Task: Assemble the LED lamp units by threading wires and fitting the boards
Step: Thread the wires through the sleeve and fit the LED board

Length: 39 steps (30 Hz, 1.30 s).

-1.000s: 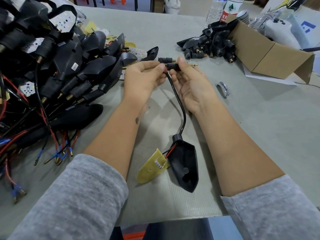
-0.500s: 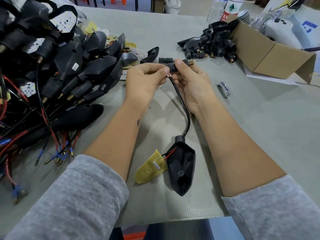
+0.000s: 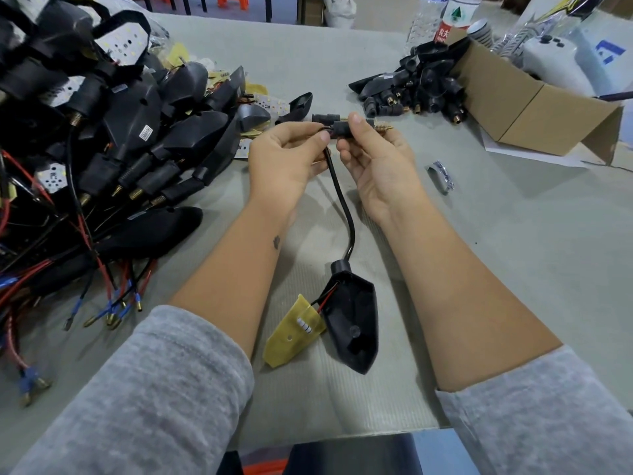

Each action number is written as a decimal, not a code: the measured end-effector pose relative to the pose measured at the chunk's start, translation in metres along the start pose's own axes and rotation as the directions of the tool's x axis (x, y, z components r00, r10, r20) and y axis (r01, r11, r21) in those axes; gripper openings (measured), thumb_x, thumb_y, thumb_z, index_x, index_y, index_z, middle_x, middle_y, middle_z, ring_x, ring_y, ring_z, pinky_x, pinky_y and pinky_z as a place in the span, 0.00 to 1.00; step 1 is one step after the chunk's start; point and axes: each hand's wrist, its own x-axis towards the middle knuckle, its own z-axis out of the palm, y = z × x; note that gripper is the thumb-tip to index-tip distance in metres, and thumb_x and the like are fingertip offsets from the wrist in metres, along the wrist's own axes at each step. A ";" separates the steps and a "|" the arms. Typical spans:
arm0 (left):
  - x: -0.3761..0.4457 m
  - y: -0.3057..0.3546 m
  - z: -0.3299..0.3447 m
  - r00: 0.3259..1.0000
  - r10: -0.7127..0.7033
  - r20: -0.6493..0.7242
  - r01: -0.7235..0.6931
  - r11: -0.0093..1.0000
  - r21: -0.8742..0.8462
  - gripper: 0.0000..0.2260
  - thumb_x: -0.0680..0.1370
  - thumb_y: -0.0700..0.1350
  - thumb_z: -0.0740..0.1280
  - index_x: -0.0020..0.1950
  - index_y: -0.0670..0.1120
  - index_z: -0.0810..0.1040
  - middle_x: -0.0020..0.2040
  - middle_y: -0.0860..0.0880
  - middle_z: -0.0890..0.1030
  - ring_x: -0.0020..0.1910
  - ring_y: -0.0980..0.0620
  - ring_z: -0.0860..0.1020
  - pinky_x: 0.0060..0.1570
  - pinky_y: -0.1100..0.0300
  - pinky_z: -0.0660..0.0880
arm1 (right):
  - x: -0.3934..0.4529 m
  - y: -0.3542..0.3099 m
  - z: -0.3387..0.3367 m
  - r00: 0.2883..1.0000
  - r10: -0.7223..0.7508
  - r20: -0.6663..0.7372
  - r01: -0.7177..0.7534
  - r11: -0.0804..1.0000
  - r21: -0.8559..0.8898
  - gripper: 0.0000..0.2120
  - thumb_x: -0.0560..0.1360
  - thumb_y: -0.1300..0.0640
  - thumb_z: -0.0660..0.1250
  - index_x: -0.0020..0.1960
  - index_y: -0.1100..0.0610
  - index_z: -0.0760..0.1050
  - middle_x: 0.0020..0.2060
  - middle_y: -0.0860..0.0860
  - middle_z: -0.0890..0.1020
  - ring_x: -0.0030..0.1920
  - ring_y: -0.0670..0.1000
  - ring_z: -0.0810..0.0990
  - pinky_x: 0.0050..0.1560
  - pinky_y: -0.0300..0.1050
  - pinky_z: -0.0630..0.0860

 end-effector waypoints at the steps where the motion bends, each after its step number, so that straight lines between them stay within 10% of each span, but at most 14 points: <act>1: 0.000 0.000 0.000 1.000 0.005 0.005 -0.005 1.000 -0.001 0.03 0.75 0.35 0.71 0.47 0.42 0.81 0.40 0.47 0.83 0.39 0.54 0.82 0.39 0.63 0.78 | 0.000 0.000 0.000 1.000 -0.003 -0.004 0.003 1.000 0.010 0.07 0.76 0.62 0.69 0.44 0.59 0.71 0.34 0.52 0.81 0.32 0.47 0.80 0.36 0.37 0.78; 39: -0.007 0.008 -0.003 0.979 0.102 0.179 -0.142 0.964 0.224 0.06 0.78 0.34 0.67 0.43 0.42 0.78 0.37 0.46 0.79 0.33 0.57 0.78 0.41 0.64 0.79 | -0.001 -0.003 0.002 1.000 0.004 0.002 -0.003 0.980 -0.199 0.09 0.76 0.56 0.70 0.43 0.55 0.70 0.28 0.51 0.77 0.25 0.45 0.73 0.27 0.36 0.71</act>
